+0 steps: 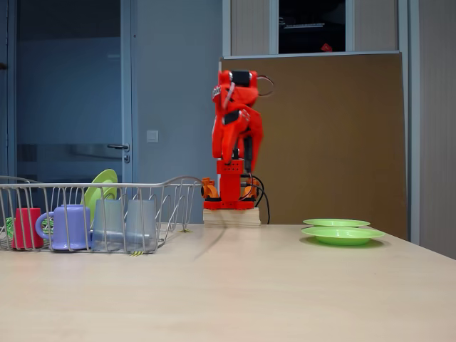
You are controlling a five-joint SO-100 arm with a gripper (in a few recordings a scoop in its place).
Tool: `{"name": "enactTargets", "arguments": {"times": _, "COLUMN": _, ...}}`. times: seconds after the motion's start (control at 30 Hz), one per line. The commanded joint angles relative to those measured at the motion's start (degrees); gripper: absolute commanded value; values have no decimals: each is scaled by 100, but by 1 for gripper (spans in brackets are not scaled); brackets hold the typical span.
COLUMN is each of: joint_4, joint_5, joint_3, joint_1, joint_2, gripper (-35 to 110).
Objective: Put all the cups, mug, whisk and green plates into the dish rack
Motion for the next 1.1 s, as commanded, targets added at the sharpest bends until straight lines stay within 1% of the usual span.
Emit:
{"name": "enactTargets", "arguments": {"times": 0.0, "joint_4": -536, "joint_5": 1415, "joint_3": 483, "joint_1": -729, "joint_2": 114, "gripper": 33}}
{"name": "enactTargets", "arguments": {"times": 0.17, "joint_4": -1151, "joint_5": 2188, "joint_3": 650, "joint_1": -1459, "joint_2": -483, "gripper": 31}}
{"name": "enactTargets", "arguments": {"times": 0.33, "joint_4": -1969, "joint_5": 2821, "joint_3": 721, "joint_1": -1978, "joint_2": -1204, "gripper": 35}}
{"name": "enactTargets", "arguments": {"times": 0.57, "joint_4": -3173, "joint_5": 3762, "joint_3": 738, "joint_1": -2417, "joint_2": -2057, "gripper": 38}}
{"name": "enactTargets", "arguments": {"times": 0.83, "joint_4": -4263, "joint_5": 4605, "joint_3": 800, "joint_1": -2786, "joint_2": -2725, "gripper": 40}}
{"name": "enactTargets", "arguments": {"times": 1.07, "joint_4": -5361, "joint_5": 5019, "joint_3": 1257, "joint_1": -2900, "joint_2": -3164, "gripper": 40}}
